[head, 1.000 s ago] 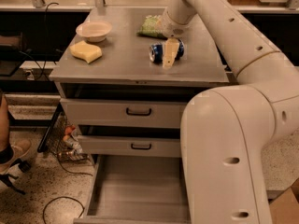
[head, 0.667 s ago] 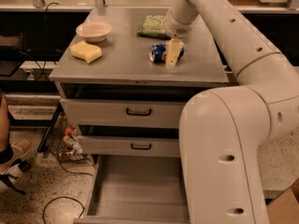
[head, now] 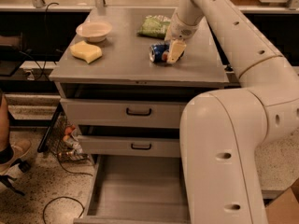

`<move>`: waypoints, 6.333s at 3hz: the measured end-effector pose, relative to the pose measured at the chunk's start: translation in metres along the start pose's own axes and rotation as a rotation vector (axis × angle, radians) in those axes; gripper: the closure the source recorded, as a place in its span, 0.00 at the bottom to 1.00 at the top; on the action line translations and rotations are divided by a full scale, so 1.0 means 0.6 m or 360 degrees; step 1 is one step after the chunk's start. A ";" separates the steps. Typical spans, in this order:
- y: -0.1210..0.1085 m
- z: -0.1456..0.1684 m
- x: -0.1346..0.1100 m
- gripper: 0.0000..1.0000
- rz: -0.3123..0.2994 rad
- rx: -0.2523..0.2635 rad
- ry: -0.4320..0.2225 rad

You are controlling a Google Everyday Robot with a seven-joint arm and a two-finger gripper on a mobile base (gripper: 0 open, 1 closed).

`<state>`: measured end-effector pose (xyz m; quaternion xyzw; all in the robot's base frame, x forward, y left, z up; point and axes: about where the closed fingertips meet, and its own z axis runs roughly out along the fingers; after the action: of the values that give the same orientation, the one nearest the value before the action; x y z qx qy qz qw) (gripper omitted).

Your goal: Place pepsi can into bottom drawer

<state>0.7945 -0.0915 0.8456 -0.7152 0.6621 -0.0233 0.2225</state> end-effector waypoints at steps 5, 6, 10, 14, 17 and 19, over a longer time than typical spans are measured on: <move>0.201 -0.183 0.048 1.00 0.0072 -0.0175 -0.0211; 0.201 -0.183 0.048 1.00 0.0072 -0.0174 -0.0211; 0.479 0.027 0.077 1.00 0.0500 -0.0434 -0.0271; 0.666 0.283 0.074 1.00 0.0759 -0.0666 -0.0345; 0.762 0.451 0.043 1.00 0.0997 -0.0668 -0.0539; 0.805 0.645 0.088 1.00 0.1309 -0.0551 -0.0658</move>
Offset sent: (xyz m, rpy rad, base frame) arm -0.0263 -0.0005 0.0256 0.0646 -0.0108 0.0438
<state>0.4756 -0.0424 0.3151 -0.4107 0.8258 0.3193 0.2177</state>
